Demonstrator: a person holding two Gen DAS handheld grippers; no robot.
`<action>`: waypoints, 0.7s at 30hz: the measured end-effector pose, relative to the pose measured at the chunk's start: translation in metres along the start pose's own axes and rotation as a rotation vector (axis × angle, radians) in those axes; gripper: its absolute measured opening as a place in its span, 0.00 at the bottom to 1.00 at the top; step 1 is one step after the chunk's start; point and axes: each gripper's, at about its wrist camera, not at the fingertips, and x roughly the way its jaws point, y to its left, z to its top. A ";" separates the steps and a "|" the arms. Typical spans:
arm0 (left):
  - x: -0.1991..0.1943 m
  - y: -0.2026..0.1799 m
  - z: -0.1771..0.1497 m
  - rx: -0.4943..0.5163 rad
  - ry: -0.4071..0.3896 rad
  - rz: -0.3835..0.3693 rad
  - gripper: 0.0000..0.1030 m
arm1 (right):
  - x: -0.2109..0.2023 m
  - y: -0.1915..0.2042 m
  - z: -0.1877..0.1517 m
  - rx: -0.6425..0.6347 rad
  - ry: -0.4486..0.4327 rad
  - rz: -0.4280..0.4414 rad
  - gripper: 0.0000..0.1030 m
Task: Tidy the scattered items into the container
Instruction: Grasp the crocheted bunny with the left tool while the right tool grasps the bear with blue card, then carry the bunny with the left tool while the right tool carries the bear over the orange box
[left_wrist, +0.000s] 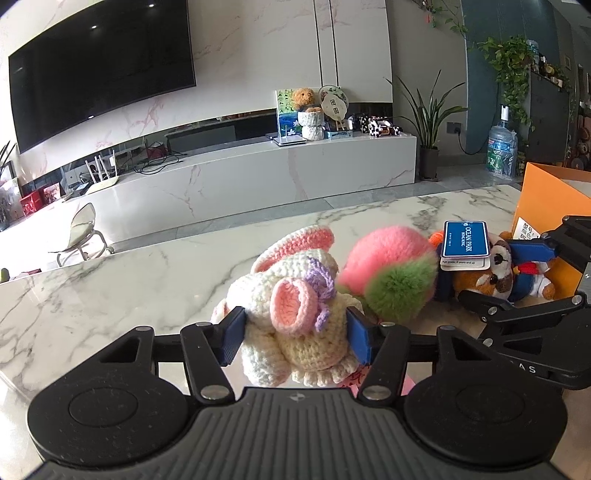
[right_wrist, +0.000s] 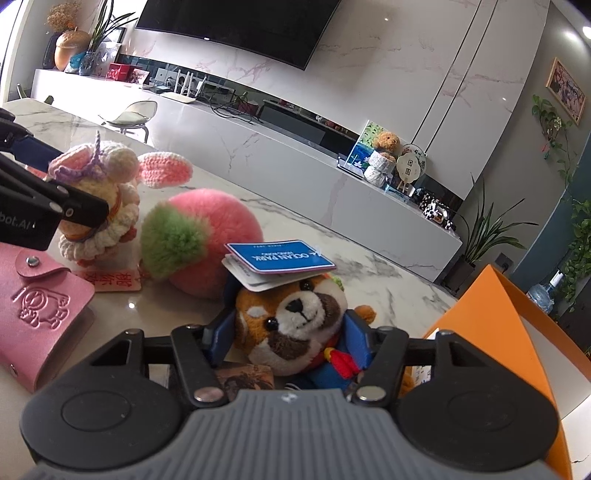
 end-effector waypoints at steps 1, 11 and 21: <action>-0.001 0.000 0.000 -0.001 -0.006 0.004 0.63 | -0.001 -0.001 0.001 0.005 -0.002 0.001 0.62; -0.034 -0.006 0.012 0.000 -0.091 0.025 0.63 | -0.026 -0.006 0.013 0.047 -0.058 0.009 0.61; -0.076 -0.022 0.014 -0.005 -0.094 0.054 0.63 | -0.074 -0.017 0.023 0.117 -0.114 0.035 0.61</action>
